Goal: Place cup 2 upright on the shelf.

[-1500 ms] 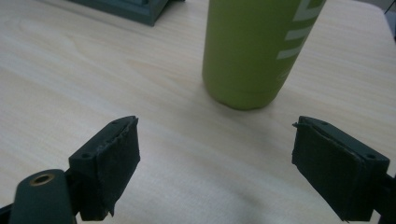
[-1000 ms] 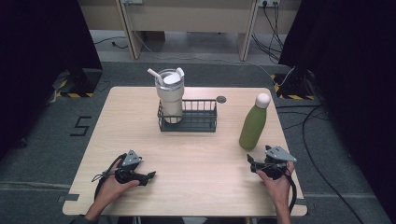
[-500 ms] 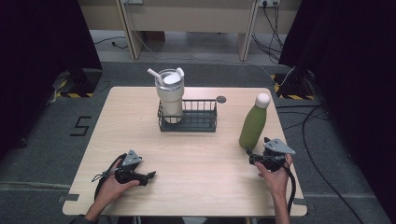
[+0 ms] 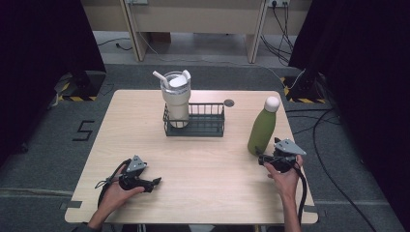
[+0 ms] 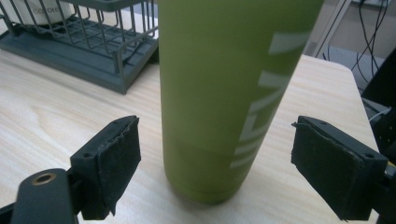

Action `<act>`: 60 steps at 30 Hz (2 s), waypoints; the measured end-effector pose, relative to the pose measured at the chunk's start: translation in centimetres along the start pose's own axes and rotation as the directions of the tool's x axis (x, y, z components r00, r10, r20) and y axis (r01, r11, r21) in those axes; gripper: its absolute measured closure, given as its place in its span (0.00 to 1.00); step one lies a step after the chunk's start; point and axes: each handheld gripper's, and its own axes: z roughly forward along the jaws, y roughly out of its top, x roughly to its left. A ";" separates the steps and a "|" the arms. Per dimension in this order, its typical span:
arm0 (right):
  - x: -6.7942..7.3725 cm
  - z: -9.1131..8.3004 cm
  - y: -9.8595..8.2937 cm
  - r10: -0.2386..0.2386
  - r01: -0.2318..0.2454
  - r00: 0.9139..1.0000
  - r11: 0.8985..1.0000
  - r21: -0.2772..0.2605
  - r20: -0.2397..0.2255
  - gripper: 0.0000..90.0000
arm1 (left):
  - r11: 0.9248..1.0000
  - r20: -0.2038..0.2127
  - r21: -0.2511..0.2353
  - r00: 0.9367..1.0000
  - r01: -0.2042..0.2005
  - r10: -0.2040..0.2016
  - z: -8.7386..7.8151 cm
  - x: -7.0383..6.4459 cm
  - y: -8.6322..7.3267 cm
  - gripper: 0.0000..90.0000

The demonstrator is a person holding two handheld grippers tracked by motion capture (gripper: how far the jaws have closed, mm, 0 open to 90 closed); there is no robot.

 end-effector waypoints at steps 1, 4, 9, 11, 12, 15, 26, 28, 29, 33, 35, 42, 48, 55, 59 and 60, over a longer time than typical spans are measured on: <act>-0.1 0.2 0.1 0.002 -0.002 1.000 1.000 -0.002 0.002 0.17 | 1.000 0.000 0.000 1.000 0.000 0.000 0.0 0.0 0.0 0.14; 0.0 0.5 0.2 -0.004 0.004 1.000 1.000 -0.001 0.003 0.17 | 1.000 0.000 0.000 1.000 0.000 0.000 0.0 0.0 0.0 0.14; -0.1 0.8 0.5 -0.010 0.010 1.000 1.000 -0.009 0.005 0.17 | 1.000 0.000 0.000 1.000 0.000 0.000 0.0 0.0 0.0 0.14; -0.1 1.0 0.7 -0.009 0.009 1.000 1.000 -0.015 0.007 0.17 | 1.000 -0.001 0.000 1.000 0.000 0.000 0.0 0.0 0.0 0.14; -0.1 1.0 0.8 -0.006 0.006 1.000 1.000 -0.016 0.008 0.17 | 1.000 -0.001 0.000 1.000 -0.001 0.001 0.0 0.0 0.0 0.14; -0.4 1.4 0.9 -0.002 0.003 1.000 1.000 -0.030 0.008 0.18 | 1.000 -0.001 0.000 1.000 0.000 0.000 0.0 0.0 0.0 0.14; -0.8 2.8 1.2 0.009 -0.011 1.000 0.997 -0.071 -0.022 0.17 | 1.000 -0.002 0.000 1.000 0.000 0.000 0.0 0.0 0.0 0.14; -0.7 3.1 1.5 0.008 -0.010 1.000 0.997 -0.078 -0.024 0.17 | 1.000 -0.002 0.000 1.000 -0.001 0.001 0.0 0.0 0.0 0.14; -0.6 3.3 1.5 0.010 -0.011 1.000 0.997 -0.078 -0.021 0.17 | 1.000 -0.002 0.000 1.000 -0.001 0.001 0.0 0.0 0.0 0.14; -0.5 3.6 1.6 0.003 -0.004 1.000 0.997 -0.074 -0.014 0.18 | 1.000 -0.003 0.000 1.000 -0.001 0.001 0.0 0.0 0.0 0.14; -0.5 3.7 1.5 0.005 -0.006 1.000 0.997 -0.074 -0.011 0.19 | 1.000 -0.003 0.001 1.000 0.000 0.000 0.0 0.0 0.0 0.14; -0.7 4.1 1.3 0.010 -0.012 1.000 0.996 -0.091 -0.017 0.20 | 1.000 -0.003 0.000 1.000 0.000 0.000 0.0 0.0 0.0 0.14; -0.8 4.3 0.9 0.031 -0.034 0.999 0.994 -0.107 -0.030 0.21 | 1.000 -0.003 0.000 1.000 0.000 0.000 0.0 0.0 0.0 0.14; -0.7 4.7 0.5 0.023 -0.025 0.999 0.995 -0.099 -0.028 0.21 | 1.000 -0.003 0.000 1.000 0.000 0.000 0.0 0.0 0.0 0.14; -0.7 4.7 0.5 0.020 -0.023 0.999 0.993 -0.113 -0.028 0.22 | 1.000 -0.003 0.000 1.000 0.000 0.000 0.0 0.0 0.0 0.14; -0.7 4.7 0.5 0.020 -0.023 0.999 0.993 -0.113 -0.028 0.22 | 1.000 -0.003 0.000 1.000 0.000 0.000 0.0 0.0 0.0 0.14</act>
